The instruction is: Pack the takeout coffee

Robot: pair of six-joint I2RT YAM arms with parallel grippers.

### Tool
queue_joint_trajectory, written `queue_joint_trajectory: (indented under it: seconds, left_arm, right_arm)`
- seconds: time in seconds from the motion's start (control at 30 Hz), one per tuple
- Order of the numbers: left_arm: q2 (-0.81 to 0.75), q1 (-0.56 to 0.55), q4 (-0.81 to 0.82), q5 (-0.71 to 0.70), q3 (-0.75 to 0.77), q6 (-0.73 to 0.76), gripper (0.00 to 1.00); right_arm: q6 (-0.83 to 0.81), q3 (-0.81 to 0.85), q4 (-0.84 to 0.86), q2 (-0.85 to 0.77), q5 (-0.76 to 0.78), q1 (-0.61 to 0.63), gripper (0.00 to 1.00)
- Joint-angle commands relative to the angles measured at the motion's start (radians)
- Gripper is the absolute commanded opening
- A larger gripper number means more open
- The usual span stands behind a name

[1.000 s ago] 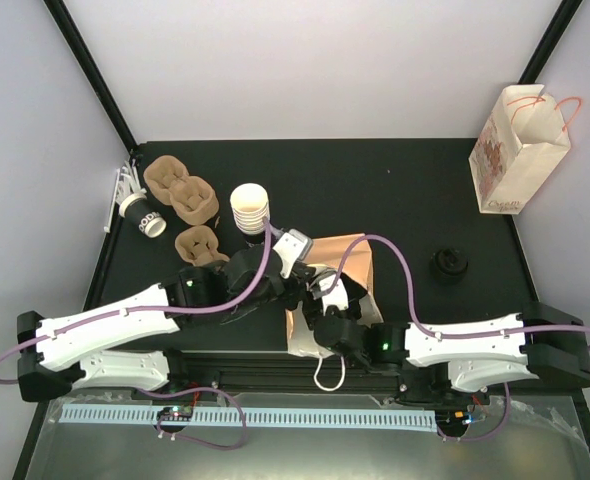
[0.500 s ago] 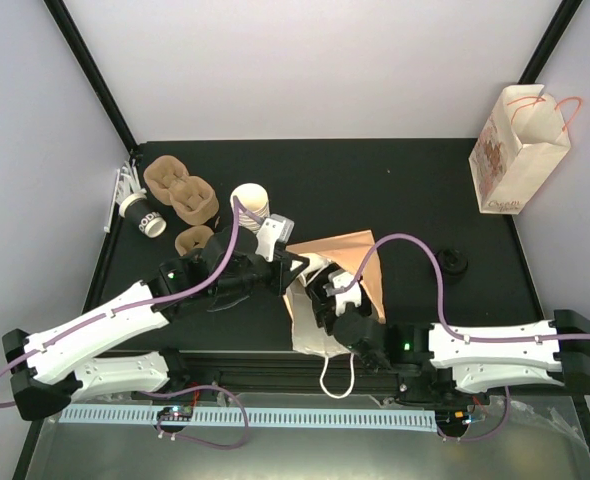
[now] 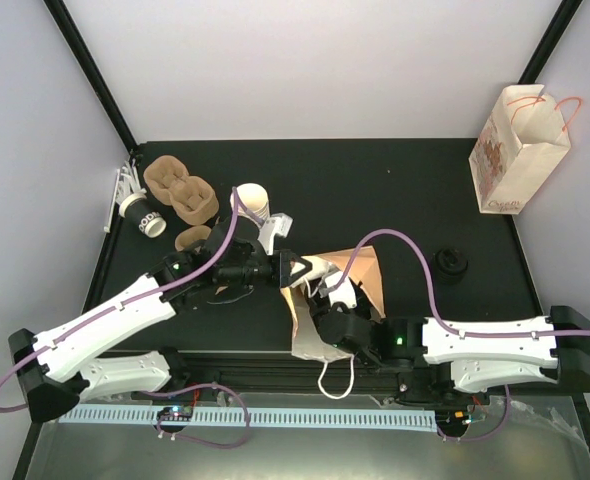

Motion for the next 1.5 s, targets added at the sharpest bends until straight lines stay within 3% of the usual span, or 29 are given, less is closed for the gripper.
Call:
queue_joint_trajectory:
  seconds: [0.0, 0.37, 0.67, 0.93, 1.13, 1.23, 1.47]
  left_arm:
    - [0.006, 0.010, 0.008, 0.201, 0.024, -0.157, 0.02]
    - [0.098, 0.058, 0.044, 0.438, 0.044, -0.357, 0.02]
    - [0.199, 0.117, -0.129, 0.442, 0.168, -0.244, 0.02]
    - [0.299, 0.139, -0.153, 0.416, 0.238, -0.137, 0.02]
    - [0.365, 0.147, -0.137, 0.339, 0.328, -0.001, 0.21]
    - [0.368, 0.150, -0.129, 0.287, 0.351, 0.056, 0.43]
    - [0.286, 0.157, -0.095, 0.176, 0.356, 0.186, 0.84]
  right_arm:
    - [0.058, 0.061, -0.160, -0.027, -0.057, -0.002, 0.41]
    - [0.186, 0.217, -0.495, -0.098, -0.215, -0.003, 0.41]
    - [0.160, 0.170, -0.479, -0.076, -0.309, -0.099, 0.42]
    - [0.071, 0.184, -0.471, 0.005, -0.429, -0.207, 0.42]
    - [0.030, 0.219, -0.506, 0.073, -0.513, -0.272, 0.41]
    - [0.027, 0.230, -0.533, 0.101, -0.531, -0.282, 0.41]
    - [0.023, 0.232, -0.558, 0.098, -0.599, -0.332, 0.41]
